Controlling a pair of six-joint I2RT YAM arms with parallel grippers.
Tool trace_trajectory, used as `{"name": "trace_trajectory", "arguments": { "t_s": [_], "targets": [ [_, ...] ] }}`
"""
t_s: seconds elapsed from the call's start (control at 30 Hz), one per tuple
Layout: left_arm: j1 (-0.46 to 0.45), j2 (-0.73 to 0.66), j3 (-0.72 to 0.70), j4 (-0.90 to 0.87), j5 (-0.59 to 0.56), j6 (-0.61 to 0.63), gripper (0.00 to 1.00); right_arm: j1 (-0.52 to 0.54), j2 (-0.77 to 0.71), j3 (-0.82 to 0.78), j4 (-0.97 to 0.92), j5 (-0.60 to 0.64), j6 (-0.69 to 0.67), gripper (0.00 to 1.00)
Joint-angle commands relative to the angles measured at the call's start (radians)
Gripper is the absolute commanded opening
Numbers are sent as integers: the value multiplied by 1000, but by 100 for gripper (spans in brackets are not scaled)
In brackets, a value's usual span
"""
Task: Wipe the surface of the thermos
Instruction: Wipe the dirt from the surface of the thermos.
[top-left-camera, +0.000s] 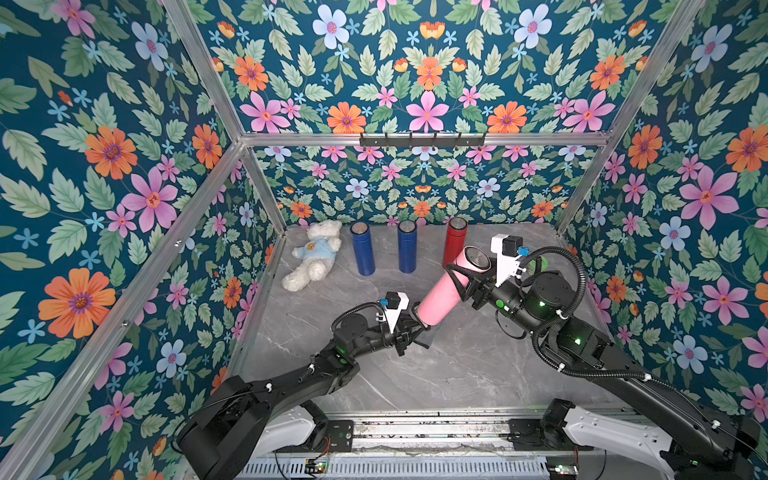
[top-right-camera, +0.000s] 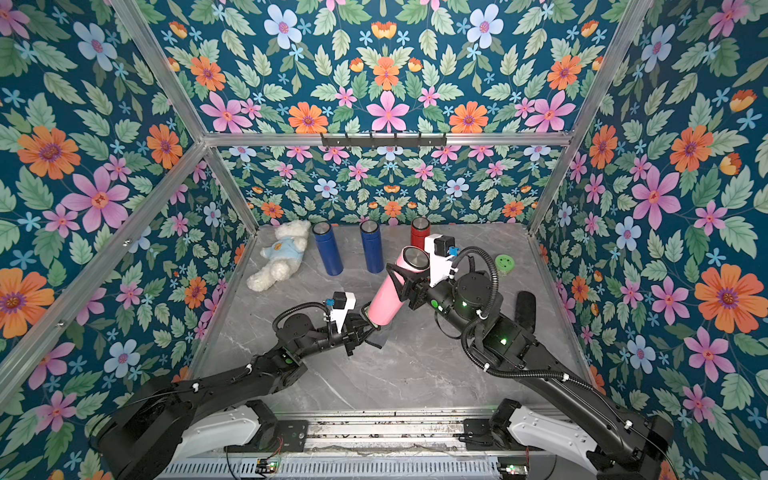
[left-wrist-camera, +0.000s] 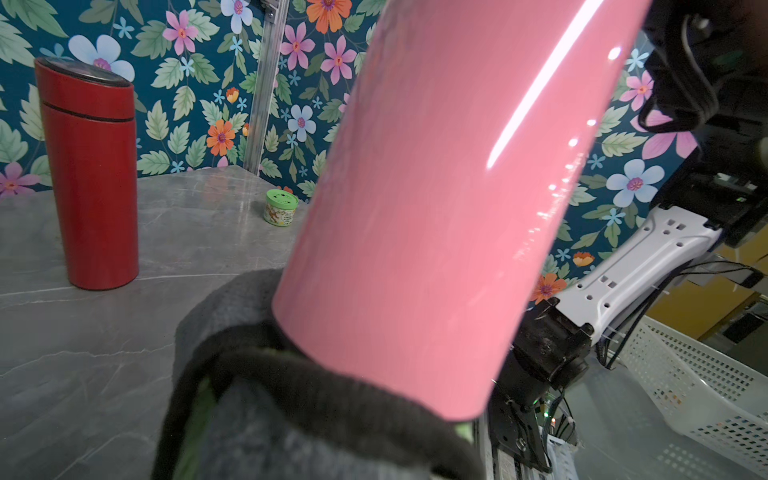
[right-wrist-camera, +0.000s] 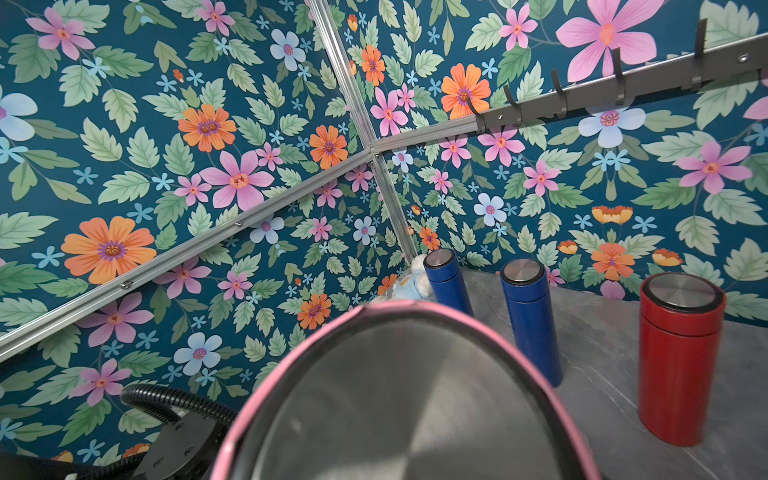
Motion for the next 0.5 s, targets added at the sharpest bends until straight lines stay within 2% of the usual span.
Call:
{"name": "trace_trajectory", "arguments": {
  "t_s": [0.0, 0.2, 0.47],
  "targets": [
    [-2, -40, 16, 100, -6, 39, 0, 1, -2, -10, -118, 49, -59, 0],
    [-1, -65, 12, 77, -20, 51, 0, 9, 4, -10, -101, 40, -52, 0],
    [-3, 33, 43, 180, 17, 10, 0, 23, 101, -12, 94, -164, 85, 0]
  ]
}}
